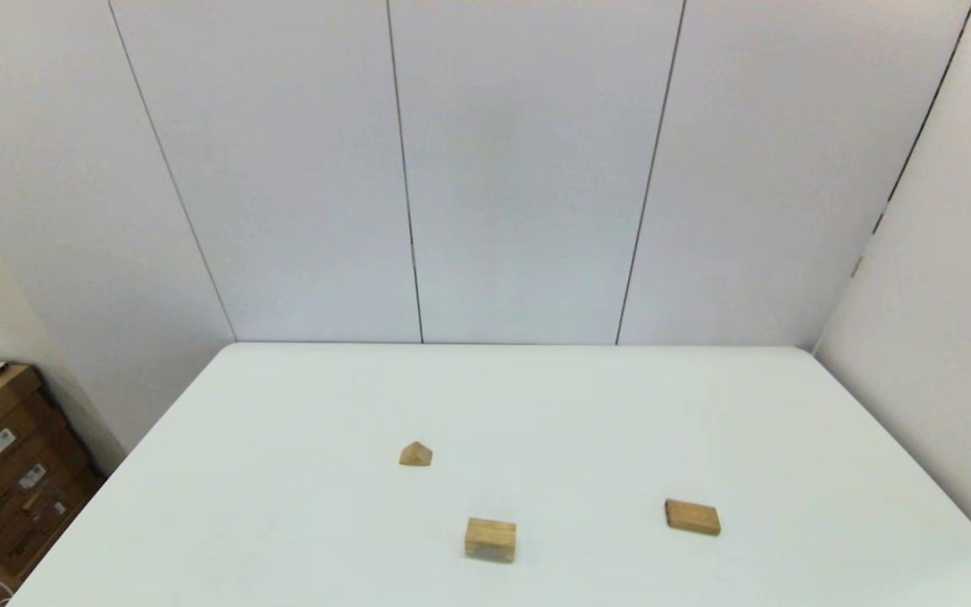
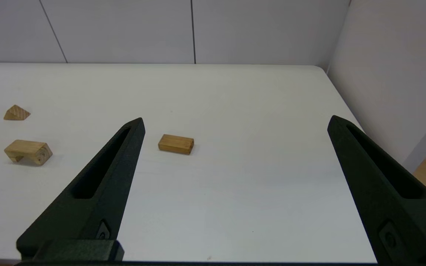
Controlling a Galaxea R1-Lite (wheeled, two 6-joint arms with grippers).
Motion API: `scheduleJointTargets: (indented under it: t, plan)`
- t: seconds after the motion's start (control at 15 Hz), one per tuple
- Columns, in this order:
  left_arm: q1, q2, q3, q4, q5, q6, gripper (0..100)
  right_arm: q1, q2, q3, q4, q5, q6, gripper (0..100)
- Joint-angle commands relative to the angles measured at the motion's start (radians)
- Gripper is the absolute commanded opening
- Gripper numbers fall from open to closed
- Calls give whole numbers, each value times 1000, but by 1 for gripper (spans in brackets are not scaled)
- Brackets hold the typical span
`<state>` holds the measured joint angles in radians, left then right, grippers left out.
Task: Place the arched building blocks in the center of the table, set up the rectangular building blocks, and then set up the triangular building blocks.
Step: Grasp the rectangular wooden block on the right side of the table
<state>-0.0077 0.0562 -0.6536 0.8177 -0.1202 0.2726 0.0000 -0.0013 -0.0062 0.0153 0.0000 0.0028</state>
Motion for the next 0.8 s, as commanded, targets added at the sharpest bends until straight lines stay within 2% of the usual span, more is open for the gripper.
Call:
scheduleJointTargets:
  t: [0.07, 0.2, 0.4, 0.67, 0.8]
  plan:
    - [3, -56, 206, -239, 1, -88, 100, 0, 0, 0, 0, 0, 0, 100]
    - [3, -56, 347, -437, 19, -130, 100, 0, 0, 0, 0, 0, 0, 100]
    - [3, -56, 496, -634, 50, -136, 100, 0, 0, 0, 0, 0, 0, 100]
    - [3, -56, 644, -793, 86, -134, 100, 0, 0, 0, 0, 0, 0, 100]
    - [3, -56, 654, -816, 97, -162, 100, 0, 0, 0, 0, 0, 0, 100]
